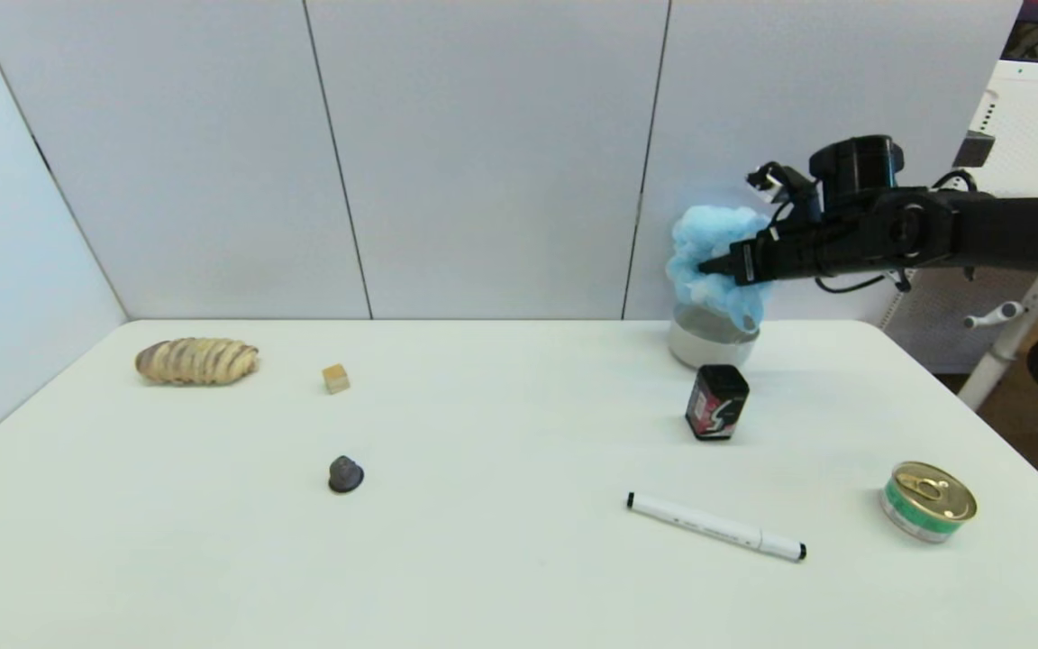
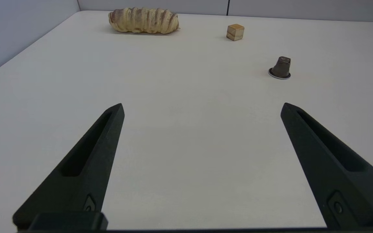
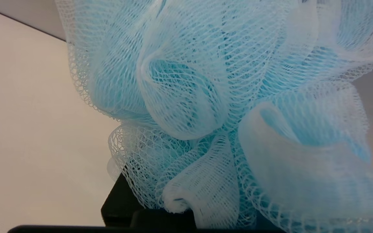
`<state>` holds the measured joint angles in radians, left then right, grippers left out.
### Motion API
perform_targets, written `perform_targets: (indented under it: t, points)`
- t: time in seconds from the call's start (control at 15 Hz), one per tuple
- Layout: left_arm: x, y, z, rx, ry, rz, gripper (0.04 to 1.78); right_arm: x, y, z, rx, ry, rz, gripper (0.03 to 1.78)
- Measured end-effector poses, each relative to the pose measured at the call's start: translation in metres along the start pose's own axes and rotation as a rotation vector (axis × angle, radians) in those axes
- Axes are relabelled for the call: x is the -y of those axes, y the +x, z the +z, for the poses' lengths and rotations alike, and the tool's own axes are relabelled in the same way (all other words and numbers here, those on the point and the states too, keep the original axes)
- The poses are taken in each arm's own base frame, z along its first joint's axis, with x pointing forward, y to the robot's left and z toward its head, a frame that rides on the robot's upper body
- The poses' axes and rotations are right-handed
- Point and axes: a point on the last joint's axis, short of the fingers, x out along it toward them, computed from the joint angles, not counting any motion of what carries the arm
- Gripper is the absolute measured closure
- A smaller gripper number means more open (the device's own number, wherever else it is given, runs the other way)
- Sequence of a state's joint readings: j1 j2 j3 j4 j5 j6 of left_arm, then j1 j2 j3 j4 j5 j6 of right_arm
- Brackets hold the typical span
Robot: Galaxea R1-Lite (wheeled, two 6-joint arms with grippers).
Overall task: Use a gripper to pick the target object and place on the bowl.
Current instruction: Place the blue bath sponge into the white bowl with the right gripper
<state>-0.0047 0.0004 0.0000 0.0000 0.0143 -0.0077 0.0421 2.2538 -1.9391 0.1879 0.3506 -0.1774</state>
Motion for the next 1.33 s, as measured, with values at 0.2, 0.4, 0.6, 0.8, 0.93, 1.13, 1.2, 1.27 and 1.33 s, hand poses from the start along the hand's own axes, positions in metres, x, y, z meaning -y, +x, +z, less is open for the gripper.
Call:
perform_targets:
  t: [0.2, 0.4, 0.6, 0.8, 0.93, 1.13, 1.2, 1.27, 1.33]
  points:
    - [0.0, 0.0, 0.0, 0.0, 0.0, 0.0, 0.11, 0.0015, 0.0025, -0.0031, -0.012, 0.006, 0.002, 1.08]
    - [0.0, 0.0, 0.0, 0.0, 0.0, 0.0, 0.11, 0.0011, 0.003, -0.0049, -0.017, 0.01, 0.043, 1.07]
    - [0.0, 0.0, 0.0, 0.0, 0.0, 0.0, 0.11, 0.0013, 0.0037, -0.0052, -0.014, -0.008, 0.05, 0.75]
    - [0.0, 0.0, 0.0, 0.0, 0.0, -0.001, 0.11, 0.0016, 0.0042, -0.005, -0.009, -0.009, 0.052, 0.53]
    - [0.0, 0.0, 0.0, 0.0, 0.001, 0.0, 0.11, 0.0015, 0.0036, -0.0043, -0.007, -0.01, 0.053, 0.44]
    - [0.0, 0.0, 0.0, 0.0, 0.0, 0.0, 0.11, 0.0007, -0.0001, -0.0012, 0.001, -0.011, 0.051, 0.33]
    - [0.0, 0.0, 0.0, 0.0, 0.001, 0.0, 0.11, 0.0004, -0.0014, -0.0001, 0.003, -0.015, 0.051, 0.3]
    - [0.0, 0.0, 0.0, 0.0, 0.0, 0.0, 0.11, 0.0001, -0.0027, 0.0011, 0.007, -0.017, 0.05, 0.28]
    - [0.0, 0.0, 0.0, 0.0, 0.001, 0.0, 0.11, -0.0002, -0.0039, 0.0021, 0.01, -0.019, 0.05, 0.26]
